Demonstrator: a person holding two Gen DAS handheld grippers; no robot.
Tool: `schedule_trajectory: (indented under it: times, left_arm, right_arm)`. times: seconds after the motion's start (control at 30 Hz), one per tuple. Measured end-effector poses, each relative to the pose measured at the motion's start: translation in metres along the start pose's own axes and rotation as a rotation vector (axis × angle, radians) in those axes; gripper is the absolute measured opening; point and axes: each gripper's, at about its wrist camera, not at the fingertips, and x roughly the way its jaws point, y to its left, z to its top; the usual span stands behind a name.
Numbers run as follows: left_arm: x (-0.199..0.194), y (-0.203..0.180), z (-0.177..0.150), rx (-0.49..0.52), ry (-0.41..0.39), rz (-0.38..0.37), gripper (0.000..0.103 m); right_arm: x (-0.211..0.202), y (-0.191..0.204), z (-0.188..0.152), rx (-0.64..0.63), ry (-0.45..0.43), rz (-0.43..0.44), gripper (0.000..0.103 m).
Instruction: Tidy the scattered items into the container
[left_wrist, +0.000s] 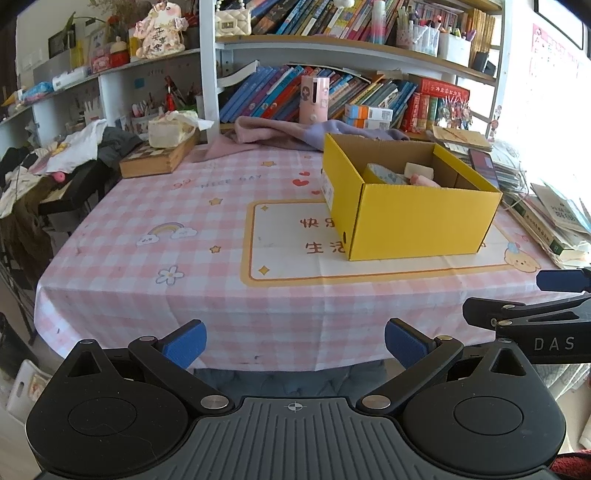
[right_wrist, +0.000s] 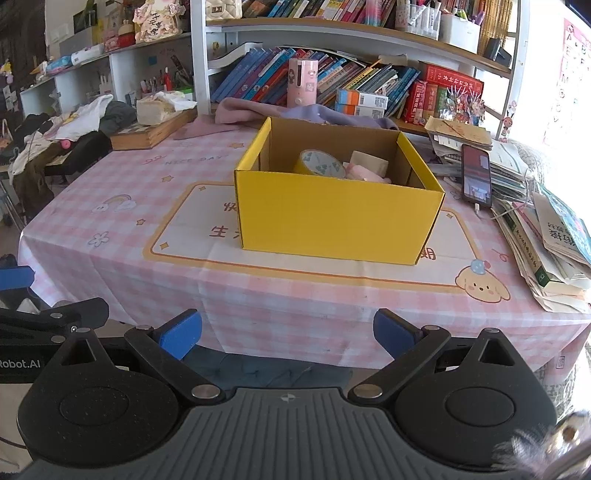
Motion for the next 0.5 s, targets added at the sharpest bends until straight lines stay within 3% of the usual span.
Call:
schedule_trajectory:
  times: [0.5]
  left_arm:
    - [0.0051,0.0017,0.0,-0.024,0.01,-0.019,0.103]
  right_arm:
    - [0.0031,0.0013,0.0014,-0.009,0.005,0.004,0.1]
